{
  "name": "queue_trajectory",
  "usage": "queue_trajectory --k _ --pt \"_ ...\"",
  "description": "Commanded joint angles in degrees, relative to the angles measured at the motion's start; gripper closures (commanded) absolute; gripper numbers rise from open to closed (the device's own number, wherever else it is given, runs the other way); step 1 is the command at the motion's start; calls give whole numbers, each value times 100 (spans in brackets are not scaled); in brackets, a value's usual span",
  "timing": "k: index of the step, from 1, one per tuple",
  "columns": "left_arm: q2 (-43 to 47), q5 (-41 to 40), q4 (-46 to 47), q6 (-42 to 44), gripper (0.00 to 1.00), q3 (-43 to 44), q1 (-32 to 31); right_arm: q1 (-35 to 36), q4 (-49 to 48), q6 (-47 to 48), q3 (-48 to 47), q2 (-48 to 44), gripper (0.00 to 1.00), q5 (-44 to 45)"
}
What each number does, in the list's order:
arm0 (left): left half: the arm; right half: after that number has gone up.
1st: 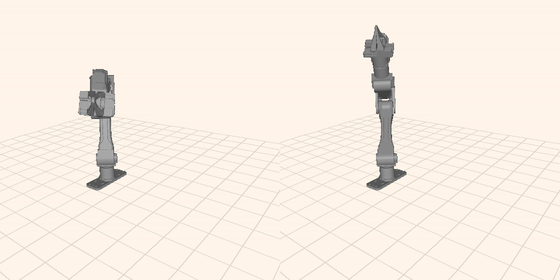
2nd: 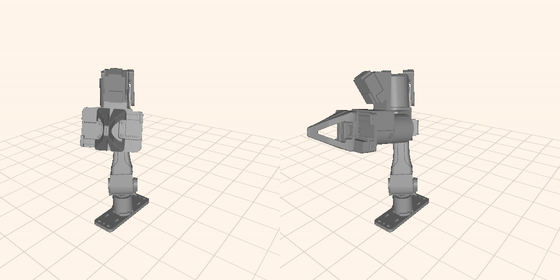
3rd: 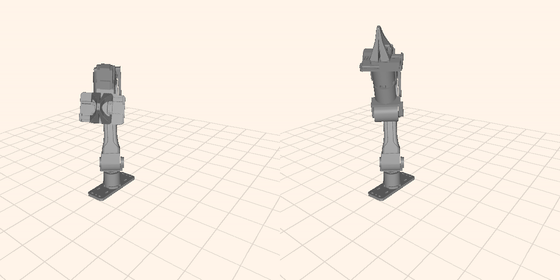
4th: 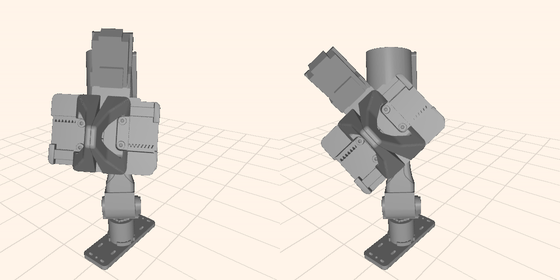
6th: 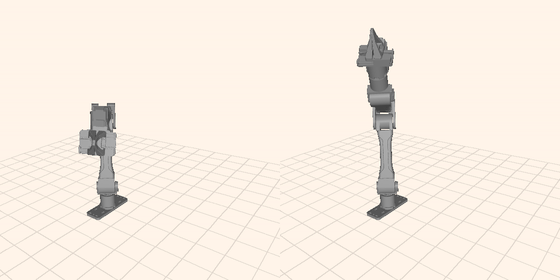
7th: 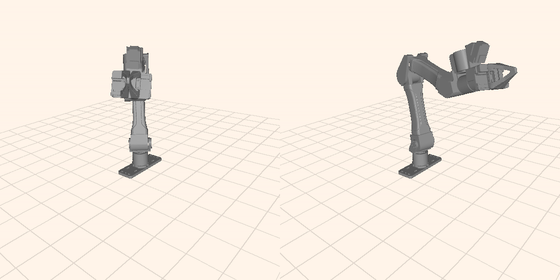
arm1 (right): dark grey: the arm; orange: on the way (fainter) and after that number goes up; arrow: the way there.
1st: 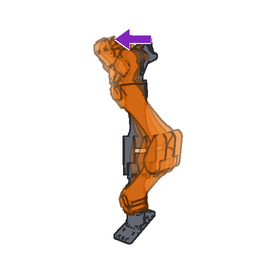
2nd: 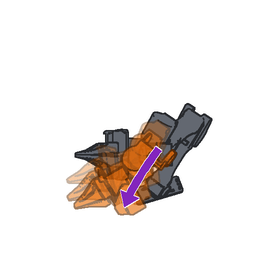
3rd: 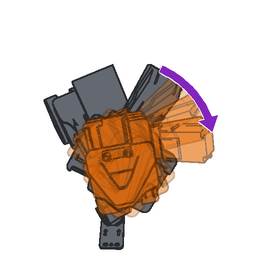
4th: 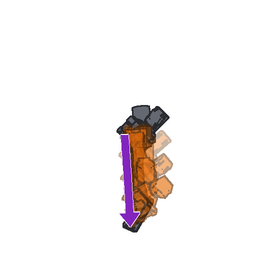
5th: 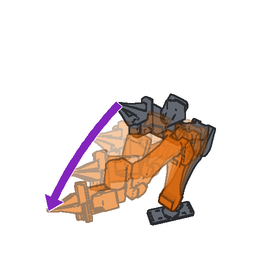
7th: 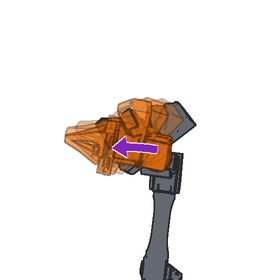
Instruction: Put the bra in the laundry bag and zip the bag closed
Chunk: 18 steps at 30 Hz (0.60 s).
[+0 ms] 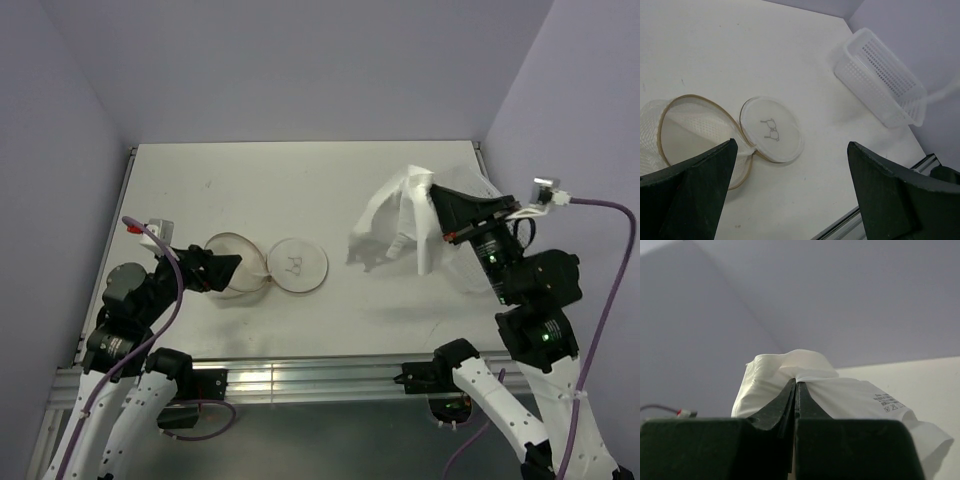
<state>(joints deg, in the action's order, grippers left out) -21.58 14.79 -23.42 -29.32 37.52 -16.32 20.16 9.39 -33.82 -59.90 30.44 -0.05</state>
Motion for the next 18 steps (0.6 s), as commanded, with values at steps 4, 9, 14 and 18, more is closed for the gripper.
queue_trajectory --k 4,9,14,18 --pt "-215 69 171 23 2 1 41 49 363 419 426 1411 100 -1882" --pt "-241 -81 162 -12 2 -8 58 23 98 1227 -187 2711 100 -1814" --pt "-408 -20 136 5 2 19 137 -355 406 1888 -1383 3932 100 -2261" --pt "-461 24 171 14 2 1 173 -461 836 2450 -1691 4549 100 -2683"
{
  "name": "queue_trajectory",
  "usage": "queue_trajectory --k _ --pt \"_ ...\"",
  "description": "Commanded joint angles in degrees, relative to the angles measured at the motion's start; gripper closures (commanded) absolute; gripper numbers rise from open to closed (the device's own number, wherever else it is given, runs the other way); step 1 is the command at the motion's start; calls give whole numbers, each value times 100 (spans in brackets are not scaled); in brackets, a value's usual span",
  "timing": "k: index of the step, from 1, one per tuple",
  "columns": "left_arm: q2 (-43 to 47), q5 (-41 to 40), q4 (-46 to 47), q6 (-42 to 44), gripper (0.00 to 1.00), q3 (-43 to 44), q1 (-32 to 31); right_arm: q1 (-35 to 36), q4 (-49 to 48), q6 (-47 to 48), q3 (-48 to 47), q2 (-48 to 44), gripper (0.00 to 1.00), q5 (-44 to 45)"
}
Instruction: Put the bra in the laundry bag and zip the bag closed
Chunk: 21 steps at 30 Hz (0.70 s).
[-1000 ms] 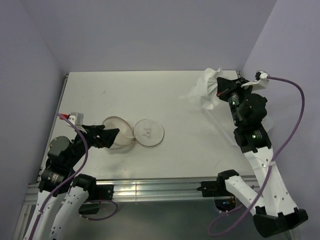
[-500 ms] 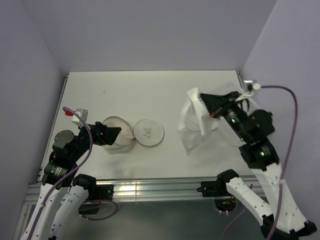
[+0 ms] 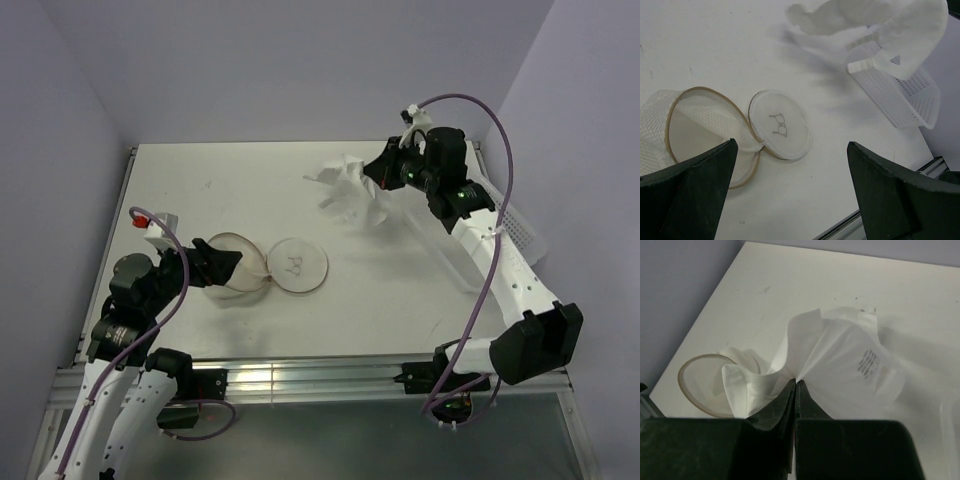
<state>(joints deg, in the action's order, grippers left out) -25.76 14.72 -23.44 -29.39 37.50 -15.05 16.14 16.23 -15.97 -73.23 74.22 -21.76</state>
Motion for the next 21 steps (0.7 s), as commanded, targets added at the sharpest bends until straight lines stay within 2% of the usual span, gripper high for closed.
queue_trajectory --k 1,5,8,9,11,12,16,20,21 --pt "-43 31 173 21 2 3 55 -67 196 839 -254 251 100 -879" --pt "-131 92 173 29 2 12 63 20 293 1104 334 559 100 -1470" --pt "-114 84 182 12 2 -5 72 205 66 912 1351 524 99 -1060" --pt "-105 84 182 21 2 -5 64 223 -22 685 1608 480 88 -937" --pt "-131 84 173 21 2 12 63 223 -329 481 2135 200 74 -324" --pt "-122 92 173 21 2 12 63 223 -374 315 2529 68 55 -164" --pt "-149 84 173 29 2 30 63 223 -244 -151 3042 -923 26 838" --pt "-122 31 165 12 2 39 63 346 -138 -713 3499 -1856 27 1419" --pt "-122 22 164 12 2 47 63 459 -190 -1054 3865 -2058 30 1524"
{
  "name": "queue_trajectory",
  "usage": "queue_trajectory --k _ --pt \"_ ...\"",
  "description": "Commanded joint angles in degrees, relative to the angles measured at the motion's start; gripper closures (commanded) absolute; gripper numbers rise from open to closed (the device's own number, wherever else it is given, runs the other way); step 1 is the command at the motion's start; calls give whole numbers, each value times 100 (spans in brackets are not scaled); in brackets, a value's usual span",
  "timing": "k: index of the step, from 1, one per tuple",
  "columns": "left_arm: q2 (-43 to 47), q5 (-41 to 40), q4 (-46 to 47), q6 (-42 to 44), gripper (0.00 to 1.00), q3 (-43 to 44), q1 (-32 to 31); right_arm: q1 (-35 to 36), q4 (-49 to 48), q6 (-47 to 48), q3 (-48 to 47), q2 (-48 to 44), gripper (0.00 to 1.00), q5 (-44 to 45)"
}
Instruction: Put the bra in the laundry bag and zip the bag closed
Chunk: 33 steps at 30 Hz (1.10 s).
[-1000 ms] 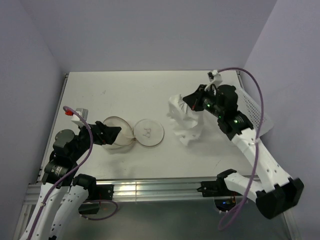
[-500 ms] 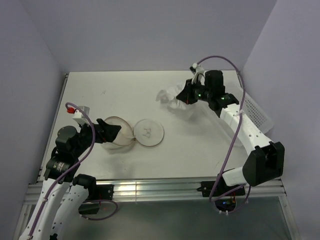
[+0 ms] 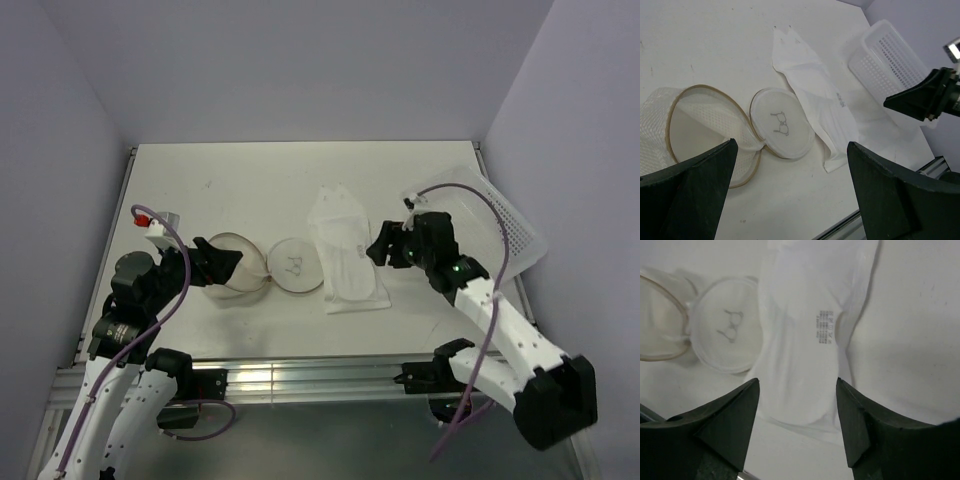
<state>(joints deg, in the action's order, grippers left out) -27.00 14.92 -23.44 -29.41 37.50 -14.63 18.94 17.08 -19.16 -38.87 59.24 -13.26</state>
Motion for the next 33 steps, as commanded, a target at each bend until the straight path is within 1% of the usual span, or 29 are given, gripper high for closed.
queue_trajectory --k 1,3,4,5,6,8,9,10,11,12,13,14,15,16,17,18,19,20,21,22,23,24,25,26,27,28,29,30,33 --pt "-7 11 173 -3 2 65 22 241 -345 -886 659 -920 32 614" --pt "-24 142 217 -117 1 100 22 443 -276 -1351 1238 -1351 37 666" --pt "-24 265 287 -196 2 74 13 505 -319 -1441 1433 -1493 38 684" --pt "-24 553 418 -406 2 13 13 523 -354 -1537 1574 -1590 38 780" --pt "-42 704 776 -538 3 -40 4 523 -433 -1712 1750 -1661 40 929" --pt "-199 898 1147 -880 6 -181 -101 523 -793 -1671 1638 -1522 45 834" --pt "-278 916 1288 -961 8 -199 -162 523 -890 -1540 1254 -1069 60 764" --pt "-401 847 1429 -996 11 -164 -337 532 -1039 -1451 1024 -751 68 754" --pt "-428 733 1430 -997 12 -129 -425 558 -1223 -1337 778 -400 70 885" --pt "-446 506 1413 -953 12 -85 -496 558 -1207 -1066 115 431 77 956" --pt "-446 390 1299 -831 14 11 -584 558 -1077 -925 -266 865 81 1052" --pt "-437 293 1229 -769 15 64 -602 550 -1093 -714 -923 1252 81 1184" --pt "-437 179 1158 -707 17 108 -620 558 -1049 -616 -1277 2031 80 1281" --pt "-437 178 1105 -646 20 109 -620 558 -736 -511 -1698 2421 78 1482" --pt "-446 204 1114 -645 22 109 -628 558 -663 -362 -2390 2773 75 1806" --pt "-463 257 1131 -645 25 83 -628 541 -601 -291 -2736 3473 68 1966" --pt "-498 344 1183 -671 29 -13 -637 532 -331 -221 -3131 3837 65 2098" --pt "-507 380 1254 -671 30 -58 -646 523 -154 -116 -3892 4171 62 2195" --pt "-525 389 1280 -671 30 -128 -655 497 -22 -106 -4257 4818 59 2378" --pt "-551 389 1289 -654 30 -155 -681 479 197 -80 -4626 5112 56 2389" --pt "-560 389 1298 -645 30 -172 -681 462 312 -45 -5317 5384 53 2380" --pt "-560 389 1298 -654 30 -181 -699 418 444 -53 -5654 5927 47 2337" --pt "-552 415 1298 -663 30 -181 -707 409 750 -36 -6023 6202 44 2336" --pt "-543 442 1307 -680 30 -190 -708 400 936 -27 -6732 6448 41 2380" --pt "-525 451 1342 -698 30 -225 -716 391 1111 -18 -7061 6921 37 2372" --pt "-490 451 1342 -715 30 -243 -725 365 1383 8 -7368 7125 33 2424" --pt "-464 442 1342 -724 30 -260 -734 356 1516 9 -7902 7310 33 2476" --pt "-446 433 1351 -724 30 -286 -734 347 1622 9 -8151 7651 30 2494" --pt "-446 468 1360 -750 30 -287 -743 312 2017 0 -8978 8232 30 2477"
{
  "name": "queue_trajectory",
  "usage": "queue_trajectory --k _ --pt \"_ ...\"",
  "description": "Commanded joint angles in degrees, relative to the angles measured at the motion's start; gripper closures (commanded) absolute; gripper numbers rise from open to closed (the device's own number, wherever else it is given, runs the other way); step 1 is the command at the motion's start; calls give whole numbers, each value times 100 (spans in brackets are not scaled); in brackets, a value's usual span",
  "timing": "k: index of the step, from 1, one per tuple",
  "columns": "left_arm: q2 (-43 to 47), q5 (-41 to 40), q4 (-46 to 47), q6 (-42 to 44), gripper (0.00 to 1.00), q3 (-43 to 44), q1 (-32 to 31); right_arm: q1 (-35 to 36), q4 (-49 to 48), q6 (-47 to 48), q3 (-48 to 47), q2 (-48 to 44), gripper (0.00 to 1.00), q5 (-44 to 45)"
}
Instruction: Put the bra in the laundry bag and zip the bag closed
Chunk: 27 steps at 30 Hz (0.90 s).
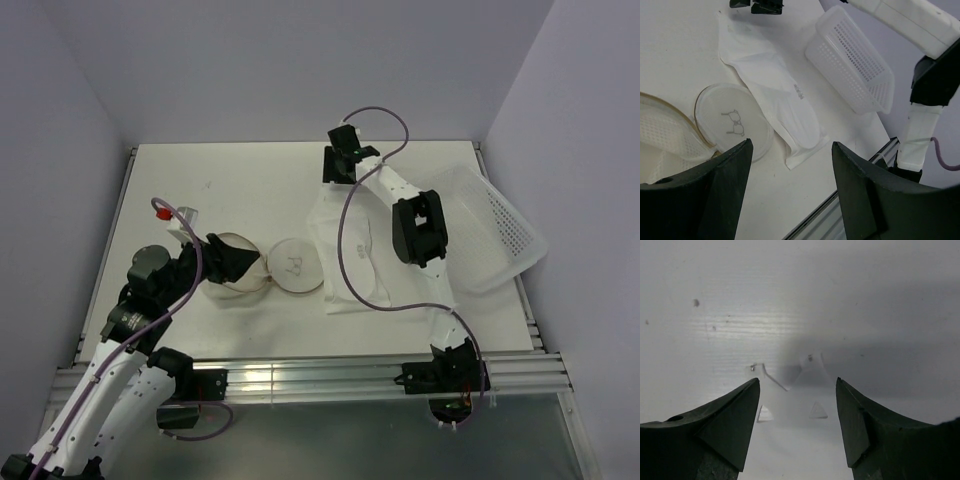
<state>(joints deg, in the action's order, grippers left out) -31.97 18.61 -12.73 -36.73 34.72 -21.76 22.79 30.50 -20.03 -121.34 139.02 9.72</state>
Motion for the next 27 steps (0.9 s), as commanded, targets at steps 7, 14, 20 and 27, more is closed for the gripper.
queue_trajectory --k 7,14,20,27 --pt "120 152 377 -106 30 -79 -39 -99 1036 -27 -1093 714 42 163" --pt "226 108 324 -106 30 -27 -48 -81 940 8 -559 644 57 -101" --pt "287 99 263 -141 31 -53 -48 -81 1432 192 -1040 872 66 -295" --pt "489 -50 78 -124 31 -114 -48 -73 1406 254 -997 846 90 -391"
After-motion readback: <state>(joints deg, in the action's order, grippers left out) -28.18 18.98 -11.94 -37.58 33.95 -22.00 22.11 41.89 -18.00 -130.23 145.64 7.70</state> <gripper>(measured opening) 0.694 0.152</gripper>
